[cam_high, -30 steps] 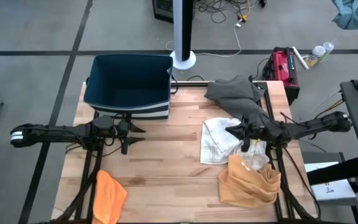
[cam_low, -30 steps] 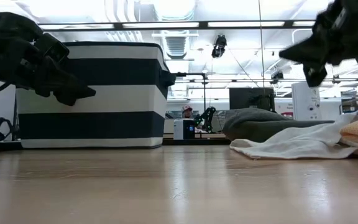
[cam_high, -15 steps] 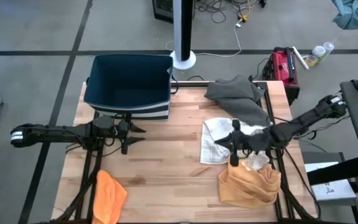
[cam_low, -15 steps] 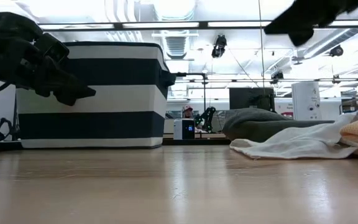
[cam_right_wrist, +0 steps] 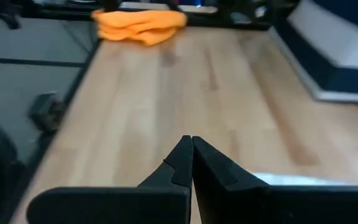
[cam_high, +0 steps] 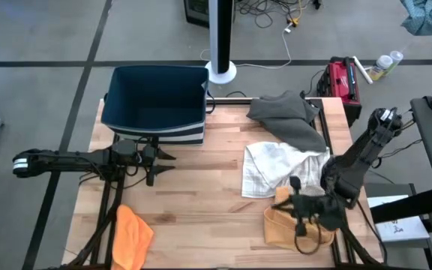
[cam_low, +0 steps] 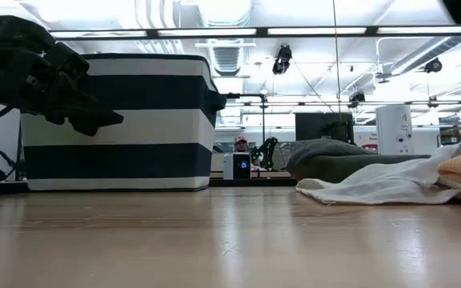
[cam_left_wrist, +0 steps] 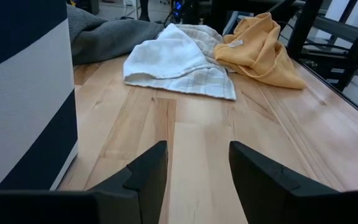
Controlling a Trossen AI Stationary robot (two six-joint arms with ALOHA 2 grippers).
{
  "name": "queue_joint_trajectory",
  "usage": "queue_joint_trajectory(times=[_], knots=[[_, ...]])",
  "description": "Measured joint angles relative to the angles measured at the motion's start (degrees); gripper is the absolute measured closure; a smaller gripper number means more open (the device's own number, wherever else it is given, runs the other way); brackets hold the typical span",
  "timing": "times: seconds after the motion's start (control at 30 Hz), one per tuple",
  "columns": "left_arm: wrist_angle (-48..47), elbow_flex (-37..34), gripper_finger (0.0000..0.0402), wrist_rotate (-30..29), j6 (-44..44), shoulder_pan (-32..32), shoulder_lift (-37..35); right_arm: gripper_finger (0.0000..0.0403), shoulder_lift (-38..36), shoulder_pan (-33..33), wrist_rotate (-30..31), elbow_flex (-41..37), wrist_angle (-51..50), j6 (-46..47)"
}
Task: Fold towel
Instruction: Fold the yellow kitchen towel
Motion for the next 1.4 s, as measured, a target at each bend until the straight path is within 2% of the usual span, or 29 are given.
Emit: queue_joint_trajectory(times=[0.17, 0.3, 0.57, 0.7, 0.83, 1.03, 1.2, 1.4], knots=[[0.0, 0.01, 0.0237, -0.02, 0.0, 0.0, 0.0, 0.0403, 3.28, 5.56, 4.98, 1.02, -1.79, 8.55], [-0.01, 0.0, 0.0237, -0.02, 0.02, 0.0, -0.01, 0.0403, 6.93, 5.97, 5.08, 7.08, -12.74, 16.0], [0.0, 0.0, 0.0237, -0.02, -0.01, 0.0, -0.02, 0.0403, 18.71, 5.06, -3.44, 26.44, -46.09, 29.83], [-0.02, 0.0, 0.0237, -0.02, 0.0, -0.01, -0.02, 0.0403, 25.55, 5.37, -7.34, 34.64, -56.41, 36.88], [-0.02, 0.0, 0.0237, -0.02, 0.02, 0.0, 0.0, 0.0403, 32.31, 6.58, -12.32, 39.19, -57.87, 39.46], [-0.02, 0.0, 0.0237, -0.02, 0.02, 0.0, -0.02, 0.0395, 41.79, 8.91, -14.4, 42.1, -57.81, 43.54], [-0.02, 0.0, 0.0237, -0.02, 0.02, 0.0, 0.0, 0.0346, 47.68, 10.11, -16.22, 42.55, -56.73, 49.39], [-0.02, 0.01, 0.0237, -0.02, 0.01, 0.0, -0.01, 0.0267, 51.67, 10.22, -22.29, 45.18, -56.39, 52.21]])
